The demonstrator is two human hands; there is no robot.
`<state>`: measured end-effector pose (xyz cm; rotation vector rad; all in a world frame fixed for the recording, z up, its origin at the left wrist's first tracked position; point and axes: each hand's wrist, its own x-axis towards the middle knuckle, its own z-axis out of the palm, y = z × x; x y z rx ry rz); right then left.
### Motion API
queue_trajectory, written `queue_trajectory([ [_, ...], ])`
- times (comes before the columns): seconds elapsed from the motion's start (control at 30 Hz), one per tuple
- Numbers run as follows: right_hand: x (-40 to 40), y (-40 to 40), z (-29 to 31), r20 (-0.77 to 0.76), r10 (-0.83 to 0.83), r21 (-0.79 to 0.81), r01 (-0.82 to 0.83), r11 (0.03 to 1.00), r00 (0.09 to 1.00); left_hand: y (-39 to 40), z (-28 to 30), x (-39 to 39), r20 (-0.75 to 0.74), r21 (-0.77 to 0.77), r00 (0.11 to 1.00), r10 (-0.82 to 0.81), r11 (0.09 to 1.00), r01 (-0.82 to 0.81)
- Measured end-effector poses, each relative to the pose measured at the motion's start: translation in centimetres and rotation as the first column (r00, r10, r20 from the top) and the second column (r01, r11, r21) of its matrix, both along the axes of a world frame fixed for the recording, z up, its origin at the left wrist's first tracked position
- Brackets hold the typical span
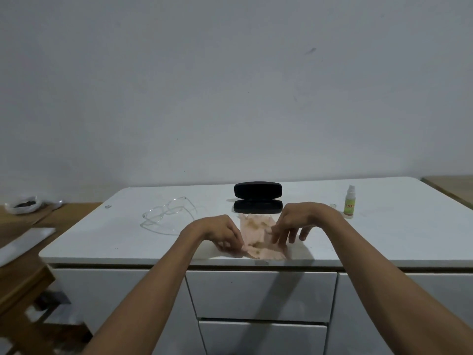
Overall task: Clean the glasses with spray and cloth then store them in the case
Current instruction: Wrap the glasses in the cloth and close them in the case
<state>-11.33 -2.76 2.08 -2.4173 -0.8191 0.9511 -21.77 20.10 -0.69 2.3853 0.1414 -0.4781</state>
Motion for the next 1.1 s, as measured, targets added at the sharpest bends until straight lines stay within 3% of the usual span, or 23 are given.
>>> queue_trajectory([
  [0.07,0.4,0.2,-0.2,0.076,-0.089,0.077,0.083,0.994,0.993,-0.3,0.3,0.1,0.013,-0.014,0.999,0.050,0.999,-0.050],
  [0.17,1.5,1.0,-1.7,0.210,-0.274,0.238,0.223,0.945,0.939,-0.6,-0.1,1.0,0.144,-0.015,0.975,0.168,0.986,-0.168],
  [0.27,2.5,2.0,-3.7,0.271,-0.409,0.303,0.326,0.895,0.871,-0.4,-1.8,2.7,0.308,-0.008,0.897,0.318,0.943,-0.332],
  [0.37,3.2,3.0,-5.2,0.368,-0.438,0.291,0.346,0.892,0.820,-0.5,-3.4,4.2,0.429,0.015,0.790,0.438,0.871,-0.491],
  [0.47,3.2,4.1,-5.9,0.388,-0.437,0.290,0.343,0.894,0.812,-0.9,-4.0,5.1,0.459,0.025,0.737,0.497,0.822,-0.569],
  [0.73,3.6,4.7,-6.1,0.400,-0.521,0.395,0.370,0.841,0.754,-1.1,-4.7,6.8,0.532,0.015,0.648,0.545,0.759,-0.651],
  [1.1,4.0,3.7,-6.1,0.516,-0.532,0.466,0.301,0.832,0.671,-1.1,-5.1,6.7,0.575,-0.161,0.599,0.558,0.794,-0.586],
])
